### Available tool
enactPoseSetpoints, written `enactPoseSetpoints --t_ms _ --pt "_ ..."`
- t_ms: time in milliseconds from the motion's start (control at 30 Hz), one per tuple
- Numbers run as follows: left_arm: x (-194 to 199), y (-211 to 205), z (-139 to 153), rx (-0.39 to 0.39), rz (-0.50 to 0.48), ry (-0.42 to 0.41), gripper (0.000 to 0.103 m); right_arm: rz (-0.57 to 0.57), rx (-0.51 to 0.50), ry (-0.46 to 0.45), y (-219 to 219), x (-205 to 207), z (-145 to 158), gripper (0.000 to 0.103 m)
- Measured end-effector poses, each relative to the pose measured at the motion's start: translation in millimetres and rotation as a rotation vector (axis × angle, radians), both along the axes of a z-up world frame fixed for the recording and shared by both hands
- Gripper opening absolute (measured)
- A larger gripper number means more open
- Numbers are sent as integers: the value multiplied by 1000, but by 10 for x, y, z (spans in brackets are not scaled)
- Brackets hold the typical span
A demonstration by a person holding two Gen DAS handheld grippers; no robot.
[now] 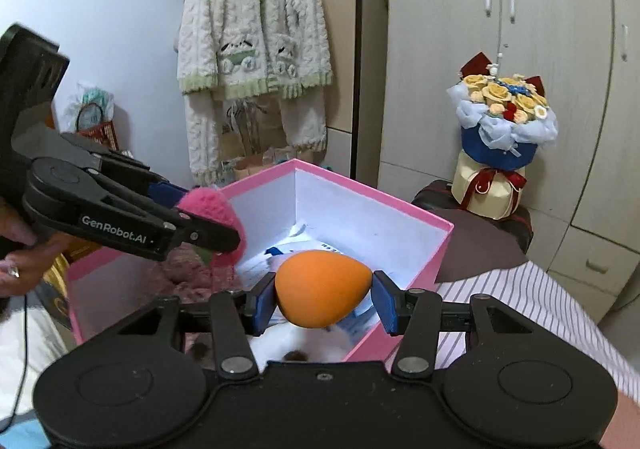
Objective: Organize soft objects
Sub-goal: 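Open both tools to drop the strawberry and sponge into the box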
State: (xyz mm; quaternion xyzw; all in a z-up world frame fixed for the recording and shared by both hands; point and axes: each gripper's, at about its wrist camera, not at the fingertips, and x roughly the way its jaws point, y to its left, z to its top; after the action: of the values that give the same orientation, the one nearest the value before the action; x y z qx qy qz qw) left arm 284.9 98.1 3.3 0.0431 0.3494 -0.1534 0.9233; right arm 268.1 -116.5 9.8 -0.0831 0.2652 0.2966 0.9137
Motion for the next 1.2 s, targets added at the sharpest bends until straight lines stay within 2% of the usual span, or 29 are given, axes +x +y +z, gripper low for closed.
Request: enactPoseSetpoints --t_ms 100,267,333,467,733,1133,1200 --pt "100 -3 -42 -5 5 37 47 4 -51 -2 80 129 -45 56" --pt "90 34 -70 -31 43 35 59 -13 -104 -28 151 259 -107 60" --pt "30 54 -47 -45 49 16 62 -24 -80 -29 110 260 -98 63" --pt "-162 94 50 -75 58 -34 66 -37 21 -9 -60 151 -36 63" --pt "-663 121 194 -122 46 -92 72 -86 172 19 -405 -320 36 64" --pt "-1247 -67 290 -108 -6 -114 77 -109 158 -2 -477 -893 128 69" --pt "-1332 -92 295 -111 -12 -116 81 -113 154 -7 -480 -964 145 70"
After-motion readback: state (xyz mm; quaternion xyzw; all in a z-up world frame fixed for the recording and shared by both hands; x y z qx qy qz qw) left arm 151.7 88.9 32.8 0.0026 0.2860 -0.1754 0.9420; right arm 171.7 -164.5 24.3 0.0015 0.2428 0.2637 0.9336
